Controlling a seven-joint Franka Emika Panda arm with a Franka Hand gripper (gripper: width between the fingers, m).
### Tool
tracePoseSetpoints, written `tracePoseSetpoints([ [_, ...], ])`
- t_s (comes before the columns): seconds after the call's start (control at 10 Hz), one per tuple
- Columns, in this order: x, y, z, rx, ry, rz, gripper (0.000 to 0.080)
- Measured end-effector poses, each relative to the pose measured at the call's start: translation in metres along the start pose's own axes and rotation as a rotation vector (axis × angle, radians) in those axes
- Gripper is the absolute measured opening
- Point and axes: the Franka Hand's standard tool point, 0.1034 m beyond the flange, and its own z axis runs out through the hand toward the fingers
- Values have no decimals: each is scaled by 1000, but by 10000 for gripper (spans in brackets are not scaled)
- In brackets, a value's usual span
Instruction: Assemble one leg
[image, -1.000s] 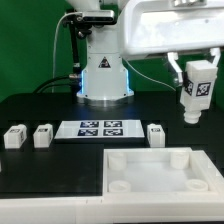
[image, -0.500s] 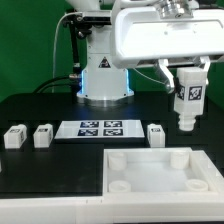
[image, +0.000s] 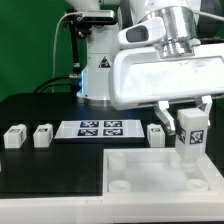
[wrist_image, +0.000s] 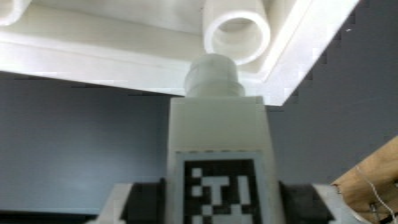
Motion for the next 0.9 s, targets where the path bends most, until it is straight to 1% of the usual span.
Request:
tracePoseSetpoints([
  [0.2, -2, -6, 8, 8, -6, -3, 291],
  [0.5, -9, -12, 18, 15, -19, -4, 291],
  [0.9, -15, -12, 25, 15, -15, -3, 291],
])
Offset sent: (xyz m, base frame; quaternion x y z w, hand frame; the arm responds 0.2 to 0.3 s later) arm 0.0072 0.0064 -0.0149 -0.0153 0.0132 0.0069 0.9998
